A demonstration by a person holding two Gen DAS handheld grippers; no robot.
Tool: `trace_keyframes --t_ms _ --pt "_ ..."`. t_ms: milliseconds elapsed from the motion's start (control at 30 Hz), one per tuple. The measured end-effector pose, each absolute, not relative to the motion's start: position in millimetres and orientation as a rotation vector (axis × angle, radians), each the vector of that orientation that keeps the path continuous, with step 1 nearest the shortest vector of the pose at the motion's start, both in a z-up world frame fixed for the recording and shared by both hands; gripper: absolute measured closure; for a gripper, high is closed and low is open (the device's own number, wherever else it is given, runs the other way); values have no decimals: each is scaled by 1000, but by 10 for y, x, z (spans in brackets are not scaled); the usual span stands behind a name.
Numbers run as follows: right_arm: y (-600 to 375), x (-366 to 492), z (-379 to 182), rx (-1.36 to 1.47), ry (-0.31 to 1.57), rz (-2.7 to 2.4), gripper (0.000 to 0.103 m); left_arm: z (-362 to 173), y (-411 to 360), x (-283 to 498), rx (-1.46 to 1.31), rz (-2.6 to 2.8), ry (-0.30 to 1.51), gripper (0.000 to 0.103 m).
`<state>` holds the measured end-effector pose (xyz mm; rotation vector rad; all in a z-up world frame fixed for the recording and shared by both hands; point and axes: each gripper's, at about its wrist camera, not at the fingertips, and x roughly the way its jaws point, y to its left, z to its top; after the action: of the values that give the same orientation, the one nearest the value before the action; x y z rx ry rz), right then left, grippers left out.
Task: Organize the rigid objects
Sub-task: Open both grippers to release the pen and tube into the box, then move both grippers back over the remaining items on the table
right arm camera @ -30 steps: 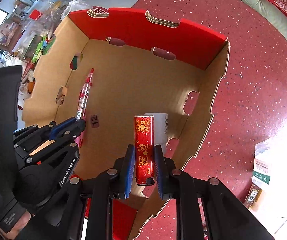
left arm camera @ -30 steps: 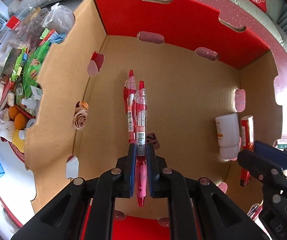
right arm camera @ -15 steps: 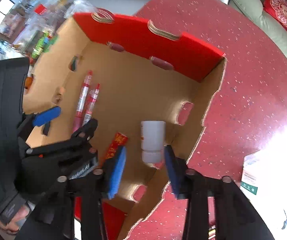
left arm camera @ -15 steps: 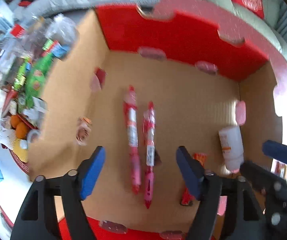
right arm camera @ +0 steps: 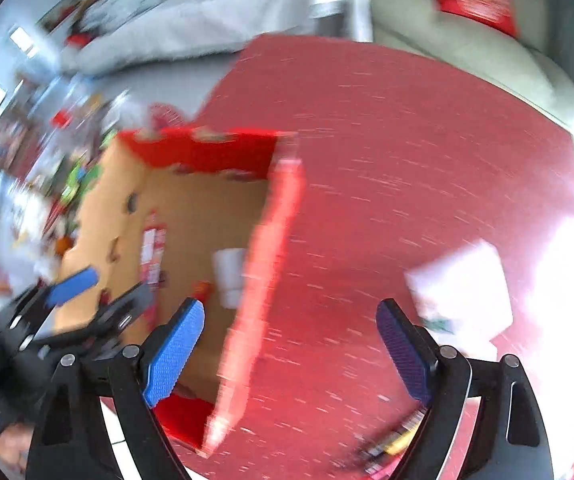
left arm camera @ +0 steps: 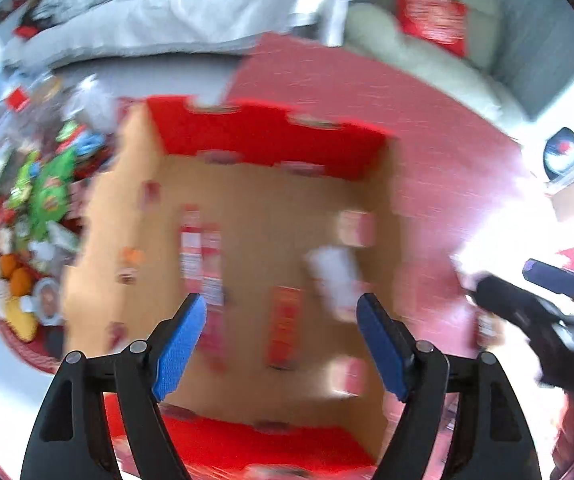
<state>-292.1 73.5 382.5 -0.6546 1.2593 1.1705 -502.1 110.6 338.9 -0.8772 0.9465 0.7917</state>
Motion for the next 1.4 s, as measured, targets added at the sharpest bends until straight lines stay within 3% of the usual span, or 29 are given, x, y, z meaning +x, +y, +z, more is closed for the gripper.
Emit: trace_keyframes --t_ms 133,233,400,667,800,833,1100,1400 --pt "218 -2355 3794 -576 1263 958 14 4236 523 -4693 -787 642 972 21" --pt "-223 -1972 3693 -529 1294 809 14 4495 14 -4298 -706 558 1032 20" --pt "-905 -1588 3449 -508 1383 660 14 4172 -375 -3753 -644 632 1118 20" --pt "-1560 -1436 3230 -509 1469 624 14 3461 25 -3487 -613 819 1166 19" --pt "-1618 -1398 3135 -518 1492 641 14 3371 200 -3476 -579 834 1073 8" --pt "-1629 -1386 3126 -514 1498 649 14 3310 292 -3491 -572 792 1050 0" --pt "-1577 -1354 3069 -495 1518 704 14 3099 358 -3595 -520 804 806 0" --pt "-1484 -1395 2991 -495 1536 725 14 3024 353 -3388 -519 810 802 0"
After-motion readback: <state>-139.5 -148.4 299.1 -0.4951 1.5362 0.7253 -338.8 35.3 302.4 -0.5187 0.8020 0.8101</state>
